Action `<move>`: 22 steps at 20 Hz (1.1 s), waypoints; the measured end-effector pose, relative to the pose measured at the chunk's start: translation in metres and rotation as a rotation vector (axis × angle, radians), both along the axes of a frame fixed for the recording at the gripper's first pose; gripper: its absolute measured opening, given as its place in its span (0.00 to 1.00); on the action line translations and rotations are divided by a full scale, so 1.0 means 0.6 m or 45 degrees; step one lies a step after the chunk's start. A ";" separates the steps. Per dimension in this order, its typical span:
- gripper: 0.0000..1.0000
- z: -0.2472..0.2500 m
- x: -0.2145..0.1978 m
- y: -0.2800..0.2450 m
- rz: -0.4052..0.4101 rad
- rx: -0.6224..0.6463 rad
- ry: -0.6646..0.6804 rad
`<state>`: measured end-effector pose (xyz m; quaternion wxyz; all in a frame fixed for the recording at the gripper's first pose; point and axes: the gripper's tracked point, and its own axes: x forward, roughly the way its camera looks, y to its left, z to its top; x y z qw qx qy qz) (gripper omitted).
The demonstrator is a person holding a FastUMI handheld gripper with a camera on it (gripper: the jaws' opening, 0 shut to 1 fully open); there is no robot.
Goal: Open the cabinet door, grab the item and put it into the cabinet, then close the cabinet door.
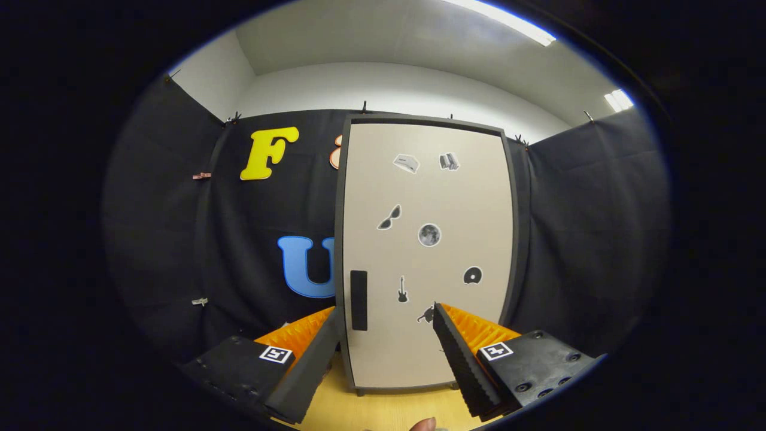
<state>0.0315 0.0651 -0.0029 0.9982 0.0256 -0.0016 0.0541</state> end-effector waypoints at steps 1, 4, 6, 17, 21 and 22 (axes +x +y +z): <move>0.97 -0.004 0.019 0.013 0.012 -0.003 -0.005; 0.97 -0.032 0.081 0.055 0.054 0.019 0.021; 0.97 -0.058 0.125 0.068 0.046 0.010 0.043; 0.75 -0.165 0.285 0.100 0.013 0.011 0.124; 0.54 -0.167 0.301 0.094 -0.023 0.026 0.131; 0.54 -0.155 0.293 0.096 -0.007 0.025 0.128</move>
